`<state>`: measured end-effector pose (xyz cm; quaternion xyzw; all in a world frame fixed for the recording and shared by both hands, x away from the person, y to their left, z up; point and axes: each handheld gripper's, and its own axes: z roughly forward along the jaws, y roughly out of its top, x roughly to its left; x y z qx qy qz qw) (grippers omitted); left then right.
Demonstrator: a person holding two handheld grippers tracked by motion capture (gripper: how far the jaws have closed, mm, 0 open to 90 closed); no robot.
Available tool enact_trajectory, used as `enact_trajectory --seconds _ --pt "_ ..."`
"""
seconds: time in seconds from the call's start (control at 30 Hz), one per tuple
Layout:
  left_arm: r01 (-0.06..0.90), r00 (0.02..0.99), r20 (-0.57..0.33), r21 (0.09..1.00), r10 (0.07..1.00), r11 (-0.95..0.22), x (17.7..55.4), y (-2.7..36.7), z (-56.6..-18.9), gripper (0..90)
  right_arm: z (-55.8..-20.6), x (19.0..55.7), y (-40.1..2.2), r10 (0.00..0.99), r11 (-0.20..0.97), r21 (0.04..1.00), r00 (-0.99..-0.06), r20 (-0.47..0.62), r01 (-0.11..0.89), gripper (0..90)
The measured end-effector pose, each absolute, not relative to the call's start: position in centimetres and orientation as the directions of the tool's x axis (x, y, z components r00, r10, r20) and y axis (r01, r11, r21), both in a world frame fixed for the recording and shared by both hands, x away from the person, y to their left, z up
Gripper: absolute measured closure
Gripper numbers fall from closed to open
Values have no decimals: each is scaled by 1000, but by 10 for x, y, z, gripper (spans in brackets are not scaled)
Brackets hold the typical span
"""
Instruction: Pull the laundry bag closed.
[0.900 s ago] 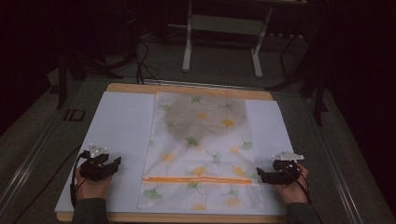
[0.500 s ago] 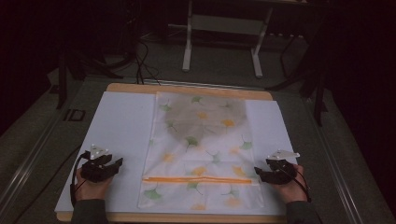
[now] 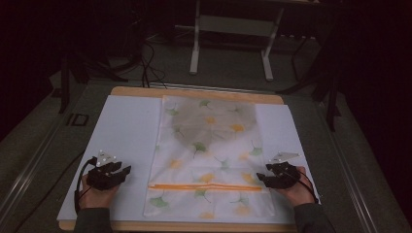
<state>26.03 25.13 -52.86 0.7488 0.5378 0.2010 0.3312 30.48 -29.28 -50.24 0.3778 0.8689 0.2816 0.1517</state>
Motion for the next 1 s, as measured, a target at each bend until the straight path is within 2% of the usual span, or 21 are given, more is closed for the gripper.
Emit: enact_trajectory --seconds 0.7,1.0 --pt "669 364 -67 712 929 -211 260 252 -527 564 -493 317 -241 612 678 568 -786 -84 467 465" --pt "676 374 -63 701 925 -226 261 250 -528 563 -490 319 -224 572 709 558 -814 -98 431 500"
